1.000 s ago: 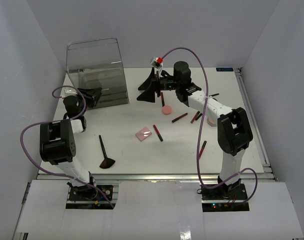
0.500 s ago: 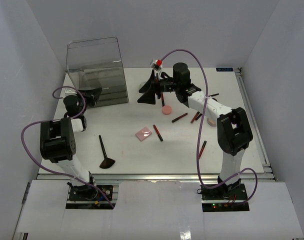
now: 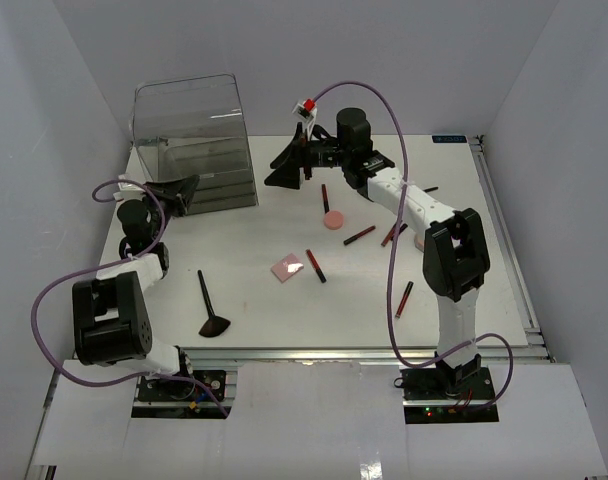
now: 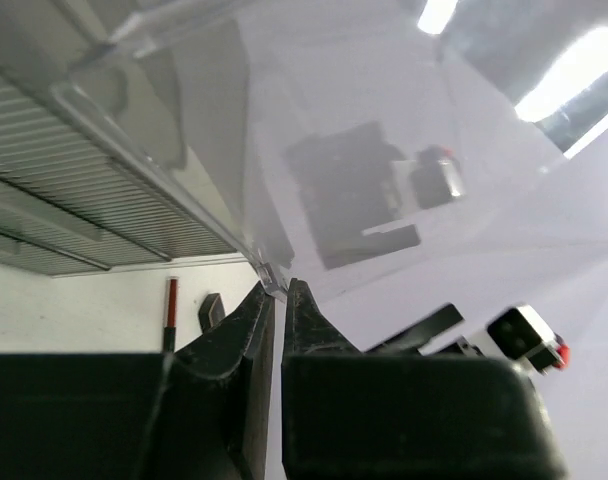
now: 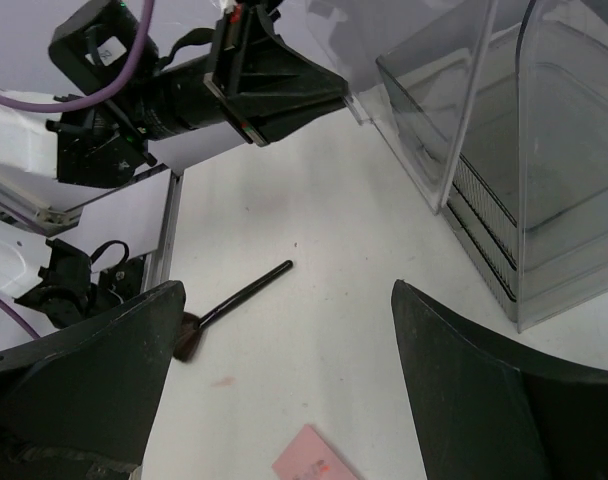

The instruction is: Organize the makeup

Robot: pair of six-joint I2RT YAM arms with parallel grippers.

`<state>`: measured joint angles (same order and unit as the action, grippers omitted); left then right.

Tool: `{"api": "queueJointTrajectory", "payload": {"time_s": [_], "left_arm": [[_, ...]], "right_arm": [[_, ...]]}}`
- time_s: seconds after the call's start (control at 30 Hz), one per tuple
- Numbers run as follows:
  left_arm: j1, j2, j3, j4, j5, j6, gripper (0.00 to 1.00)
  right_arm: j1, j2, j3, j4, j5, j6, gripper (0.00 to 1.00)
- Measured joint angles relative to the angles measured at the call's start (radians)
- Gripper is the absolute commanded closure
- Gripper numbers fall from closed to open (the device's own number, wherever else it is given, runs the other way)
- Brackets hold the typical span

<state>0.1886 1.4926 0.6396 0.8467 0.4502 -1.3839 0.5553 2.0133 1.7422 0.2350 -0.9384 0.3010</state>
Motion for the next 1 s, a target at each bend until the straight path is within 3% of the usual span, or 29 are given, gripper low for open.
{"api": "queueJointTrajectory", "payload": {"time_s": [0.27,1.0], "left_arm": [[0.0,-0.103,-0.012,-0.032,0.019,-0.012,1.0],[0.0,-0.147,-0.012,-0.076,0.04,-0.028,1.0]], "right_arm": [[0.034,0.069,0.075,0.008,0.03,0.059,0.1],[0.088,0.175,0.158,0.083,0.167,0.19,0.09]]}}
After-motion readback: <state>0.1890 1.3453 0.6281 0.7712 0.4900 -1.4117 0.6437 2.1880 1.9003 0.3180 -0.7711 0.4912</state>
